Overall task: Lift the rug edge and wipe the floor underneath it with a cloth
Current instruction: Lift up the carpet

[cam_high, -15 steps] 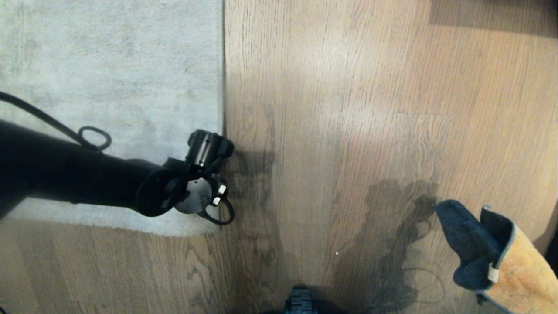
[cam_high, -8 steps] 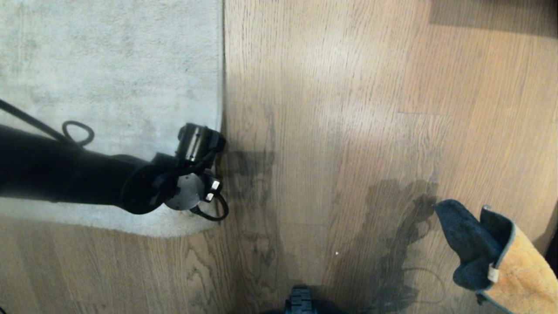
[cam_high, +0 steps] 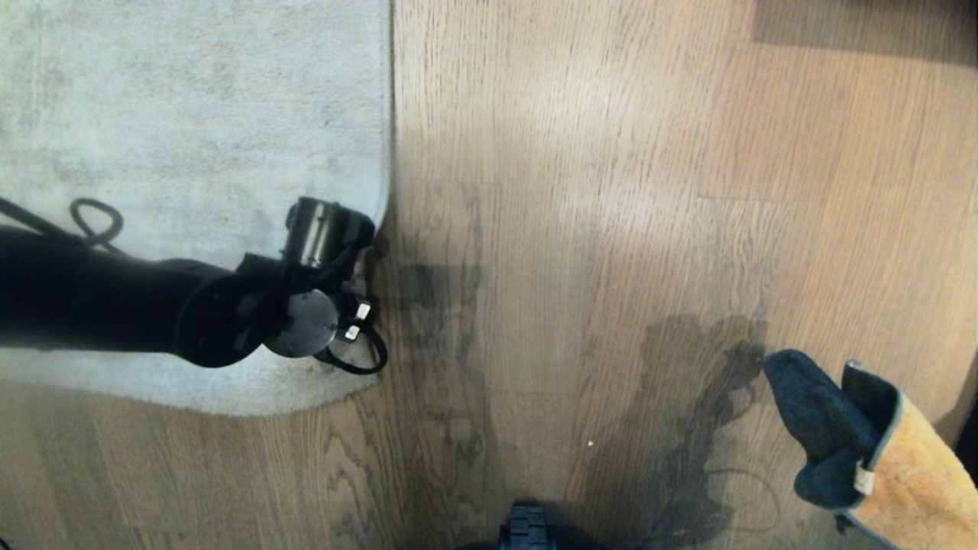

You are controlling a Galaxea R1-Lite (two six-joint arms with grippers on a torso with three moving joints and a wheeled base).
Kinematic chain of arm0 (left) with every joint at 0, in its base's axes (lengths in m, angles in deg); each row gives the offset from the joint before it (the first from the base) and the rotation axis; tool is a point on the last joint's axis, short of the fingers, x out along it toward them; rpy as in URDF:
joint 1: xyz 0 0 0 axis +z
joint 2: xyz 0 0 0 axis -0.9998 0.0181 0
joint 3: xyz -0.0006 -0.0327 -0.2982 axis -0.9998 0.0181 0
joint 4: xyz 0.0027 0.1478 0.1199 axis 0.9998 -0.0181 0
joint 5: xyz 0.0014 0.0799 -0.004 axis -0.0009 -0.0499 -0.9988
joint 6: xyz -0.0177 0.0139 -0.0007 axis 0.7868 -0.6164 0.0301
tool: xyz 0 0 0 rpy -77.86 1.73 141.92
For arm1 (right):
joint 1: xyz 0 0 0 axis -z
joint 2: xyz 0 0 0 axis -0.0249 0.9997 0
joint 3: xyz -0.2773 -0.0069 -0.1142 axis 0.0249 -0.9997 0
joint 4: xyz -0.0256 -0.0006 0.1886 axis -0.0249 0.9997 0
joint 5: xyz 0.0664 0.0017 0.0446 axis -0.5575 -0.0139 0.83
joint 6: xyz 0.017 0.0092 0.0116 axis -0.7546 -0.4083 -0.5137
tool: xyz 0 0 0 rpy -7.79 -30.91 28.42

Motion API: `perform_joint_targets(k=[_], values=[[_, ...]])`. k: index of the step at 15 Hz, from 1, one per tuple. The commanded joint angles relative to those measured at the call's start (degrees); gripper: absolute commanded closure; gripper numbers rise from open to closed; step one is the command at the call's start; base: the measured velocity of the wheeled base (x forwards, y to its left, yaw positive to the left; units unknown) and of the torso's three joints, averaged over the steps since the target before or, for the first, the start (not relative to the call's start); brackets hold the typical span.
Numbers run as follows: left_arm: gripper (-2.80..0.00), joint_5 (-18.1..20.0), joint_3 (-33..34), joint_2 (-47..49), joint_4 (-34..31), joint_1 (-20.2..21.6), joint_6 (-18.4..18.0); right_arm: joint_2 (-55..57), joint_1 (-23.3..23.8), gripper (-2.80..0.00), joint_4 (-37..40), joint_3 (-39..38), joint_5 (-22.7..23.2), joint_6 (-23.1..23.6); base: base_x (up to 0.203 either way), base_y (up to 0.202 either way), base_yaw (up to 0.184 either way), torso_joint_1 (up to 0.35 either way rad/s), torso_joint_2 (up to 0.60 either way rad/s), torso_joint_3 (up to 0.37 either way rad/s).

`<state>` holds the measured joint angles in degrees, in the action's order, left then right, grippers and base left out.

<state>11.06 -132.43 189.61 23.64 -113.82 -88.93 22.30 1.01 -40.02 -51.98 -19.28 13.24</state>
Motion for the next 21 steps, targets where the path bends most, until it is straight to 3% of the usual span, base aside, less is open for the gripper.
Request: perform_joint_targets(k=[1, 21], values=[[-2.80, -0.24, -0.05, -1.10, 0.18, 0.31, -0.06, 0.07, -0.02, 0.00, 0.00, 0.00, 0.05, 0.04, 0.000, 0.000, 0.000, 0.000, 0.00, 0.000], [-2.80, -0.33, -9.79, -1.45, 0.89, 1.84, -3.16, 0.07, -0.02, 0.00, 0.00, 0.00, 0.05, 0.04, 0.000, 0.000, 0.000, 0.000, 0.00, 0.000]])
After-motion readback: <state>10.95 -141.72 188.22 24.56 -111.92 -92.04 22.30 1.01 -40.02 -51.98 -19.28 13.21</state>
